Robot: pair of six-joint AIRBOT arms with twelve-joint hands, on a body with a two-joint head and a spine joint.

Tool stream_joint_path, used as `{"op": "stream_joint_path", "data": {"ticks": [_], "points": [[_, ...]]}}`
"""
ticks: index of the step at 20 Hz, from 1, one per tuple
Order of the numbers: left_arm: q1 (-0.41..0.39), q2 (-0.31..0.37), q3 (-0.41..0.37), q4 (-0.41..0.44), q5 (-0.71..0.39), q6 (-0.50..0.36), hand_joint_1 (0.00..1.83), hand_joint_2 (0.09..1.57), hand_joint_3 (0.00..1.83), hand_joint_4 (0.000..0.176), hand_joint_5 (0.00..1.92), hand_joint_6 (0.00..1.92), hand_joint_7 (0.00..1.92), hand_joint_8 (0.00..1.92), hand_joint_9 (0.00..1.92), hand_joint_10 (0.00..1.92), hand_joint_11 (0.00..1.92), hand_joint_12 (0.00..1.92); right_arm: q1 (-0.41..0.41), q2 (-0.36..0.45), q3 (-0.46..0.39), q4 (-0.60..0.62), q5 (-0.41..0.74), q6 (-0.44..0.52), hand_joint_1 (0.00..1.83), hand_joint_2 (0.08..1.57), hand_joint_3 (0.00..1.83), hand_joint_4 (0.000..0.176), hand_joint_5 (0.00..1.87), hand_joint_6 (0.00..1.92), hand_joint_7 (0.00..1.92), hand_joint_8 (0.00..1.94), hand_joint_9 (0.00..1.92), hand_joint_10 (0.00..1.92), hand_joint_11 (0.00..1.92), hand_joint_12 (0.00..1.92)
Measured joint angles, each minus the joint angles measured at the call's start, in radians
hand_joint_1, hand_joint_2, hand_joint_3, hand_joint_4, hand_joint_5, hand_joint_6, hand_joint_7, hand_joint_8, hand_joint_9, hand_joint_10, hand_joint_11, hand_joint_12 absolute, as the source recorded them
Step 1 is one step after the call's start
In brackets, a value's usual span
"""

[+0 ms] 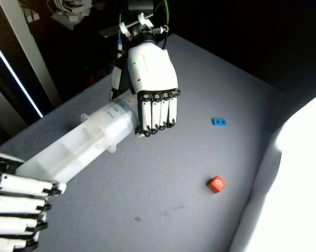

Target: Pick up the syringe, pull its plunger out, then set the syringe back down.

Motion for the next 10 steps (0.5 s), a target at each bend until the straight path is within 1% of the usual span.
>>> {"op": "stream_joint_path", "data": {"ticks": [1, 2, 3, 4, 5, 6, 7, 8, 9, 10], "points": [[0.0, 0.0, -0.001, 0.002, -0.003, 0.002, 1.18, 1.29, 0.0, 0.0, 0.69, 1.31, 0.67, 1.64, 0.6, 1.52, 0.42, 1.72, -0.013, 0.004, 0.0, -0.004, 0.005, -0.001, 1.13, 1.26, 0.0, 0.022, 0.71, 1.42, 0.73, 1.38, 0.62, 0.99, 0.29, 1.42], [0.0, 0.0, -0.003, 0.002, -0.003, 0.003, 1.29, 1.29, 0.0, 0.0, 0.66, 1.34, 0.65, 1.63, 0.6, 1.62, 0.42, 1.72, -0.013, 0.007, 0.0, -0.007, 0.004, 0.0, 1.13, 1.26, 0.0, 0.023, 0.72, 1.41, 0.73, 1.37, 0.63, 0.99, 0.3, 1.42], [0.0, 0.0, -0.004, 0.002, -0.009, 0.003, 1.17, 1.29, 0.0, 0.0, 0.68, 1.33, 0.66, 1.65, 0.59, 1.53, 0.41, 1.72, -0.015, 0.01, 0.0, -0.007, 0.005, 0.0, 1.29, 1.24, 0.0, 0.0, 0.73, 1.37, 0.78, 1.33, 0.62, 1.42, 0.3, 1.43], [0.0, 0.0, -0.004, 0.002, -0.016, 0.006, 1.14, 1.3, 0.0, 0.0, 0.69, 1.34, 0.65, 1.66, 0.6, 1.48, 0.42, 1.71, -0.015, 0.01, 0.0, -0.006, 0.006, 0.0, 1.32, 1.24, 0.0, 0.0, 0.73, 1.36, 0.78, 1.33, 0.62, 1.51, 0.31, 1.44], [0.0, 0.0, -0.004, 0.002, -0.02, 0.008, 1.13, 1.31, 0.0, 0.0, 0.66, 1.36, 0.63, 1.71, 0.55, 1.52, 0.39, 1.76, -0.015, 0.011, 0.0, -0.006, 0.005, 0.0, 1.32, 1.25, 0.0, 0.0, 0.71, 1.38, 0.77, 1.35, 0.6, 1.55, 0.29, 1.45], [0.0, 0.0, -0.004, 0.002, -0.027, 0.008, 1.14, 1.31, 0.0, 0.0, 0.67, 1.33, 0.64, 1.71, 0.54, 1.52, 0.38, 1.77, -0.015, 0.012, 0.0, -0.006, 0.006, 0.0, 1.18, 1.25, 0.0, 0.0, 0.71, 1.38, 0.76, 1.38, 0.6, 1.23, 0.3, 1.45], [0.0, 0.002, -0.004, 0.002, -0.03, 0.009, 1.15, 1.3, 0.0, 0.0, 0.67, 1.32, 0.67, 1.68, 0.57, 1.48, 0.41, 1.72, -0.015, 0.012, 0.0, -0.006, 0.006, 0.0, 1.15, 1.25, 0.0, 0.003, 0.71, 1.36, 0.78, 1.35, 0.63, 1.09, 0.33, 1.43], [0.0, 0.002, -0.003, 0.002, -0.032, 0.011, 1.15, 1.29, 0.0, 0.0, 0.68, 1.31, 0.68, 1.65, 0.6, 1.46, 0.44, 1.72, -0.015, 0.012, 0.001, -0.006, 0.006, 0.0, 1.15, 1.25, 0.0, 0.008, 0.7, 1.38, 0.78, 1.35, 0.65, 1.05, 0.33, 1.42], [0.0, 0.002, -0.003, 0.002, -0.034, 0.011, 1.13, 1.3, 0.0, 0.0, 0.68, 1.34, 0.66, 1.65, 0.59, 1.47, 0.42, 1.72, -0.015, 0.012, 0.002, -0.006, 0.006, 0.0, 1.15, 1.25, 0.0, 0.006, 0.7, 1.38, 0.79, 1.34, 0.67, 1.02, 0.34, 1.42], [0.0, 0.002, -0.003, 0.002, -0.035, 0.011, 1.13, 1.29, 0.0, 0.0, 0.68, 1.34, 0.66, 1.64, 0.59, 1.46, 0.41, 1.71, -0.014, 0.012, 0.002, -0.006, 0.007, 0.0, 1.15, 1.25, 0.0, 0.007, 0.7, 1.38, 0.79, 1.34, 0.67, 1.01, 0.35, 1.42]]}}
